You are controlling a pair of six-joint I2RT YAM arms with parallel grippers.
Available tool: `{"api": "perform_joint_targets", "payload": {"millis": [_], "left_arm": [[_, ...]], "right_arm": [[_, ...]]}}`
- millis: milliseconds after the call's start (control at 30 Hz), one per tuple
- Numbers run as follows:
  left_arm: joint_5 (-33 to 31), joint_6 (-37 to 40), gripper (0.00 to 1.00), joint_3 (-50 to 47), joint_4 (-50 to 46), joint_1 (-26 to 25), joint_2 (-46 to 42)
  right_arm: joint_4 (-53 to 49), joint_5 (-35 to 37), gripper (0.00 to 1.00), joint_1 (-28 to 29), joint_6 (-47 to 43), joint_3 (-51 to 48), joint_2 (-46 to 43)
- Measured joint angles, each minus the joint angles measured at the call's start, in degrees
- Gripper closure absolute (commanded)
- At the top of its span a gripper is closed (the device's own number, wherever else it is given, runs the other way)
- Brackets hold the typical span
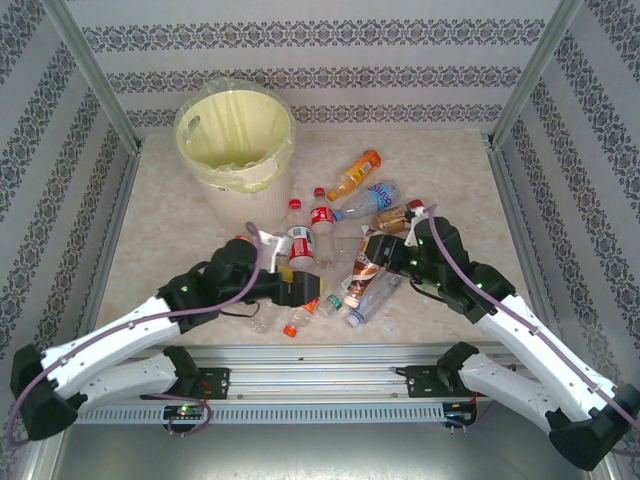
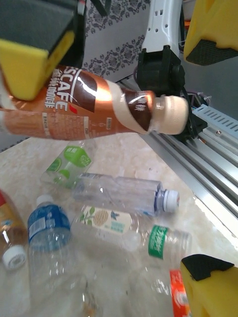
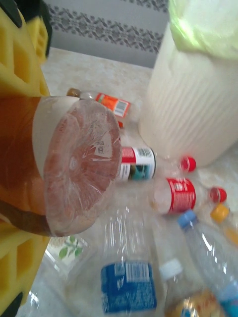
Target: Put the plastic bottles in the bin
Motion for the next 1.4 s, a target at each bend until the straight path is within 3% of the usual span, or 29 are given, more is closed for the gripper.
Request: {"api": "perform_joint_targets", "payload": {"millis": [167,500,967,1100,1267,1400], "left_arm": [[-0.9,-0.2,0.06,3.1,6.7,-3.5,8.5],[0.7,-1.5,0.19,4.2,17.0,-4.1,14.5],[2.0,-2.8,0.53,4.3,19.3,-4.4,16.4],[1.9,-3.0,0.60,4.4,19.3,-4.5,16.4],[2.0,-4.6,0.61,4.3,19.0,-4.0,14.8],[1.7,-6.4,0.61,3.6,17.9,-2.4,11.0]], "right_arm": [[2.0,-0.8,0.50,2.8,-0.7,1.3,1.9],[2.8,-2.2,0.50,2.9,-0.7,1.3,2.0],[3.5,-2.6,0.47,2.9,-0.9,1.3,1.7],[3.6,-2.7,0.36,2.9,-0.9,1.2,1.5],[3.8,-3.2,0.25,2.9,-0.5,1.2,0.3],[3.6,-4.8,0.07,2.1,-0.7,1.2,-2.6]]}}
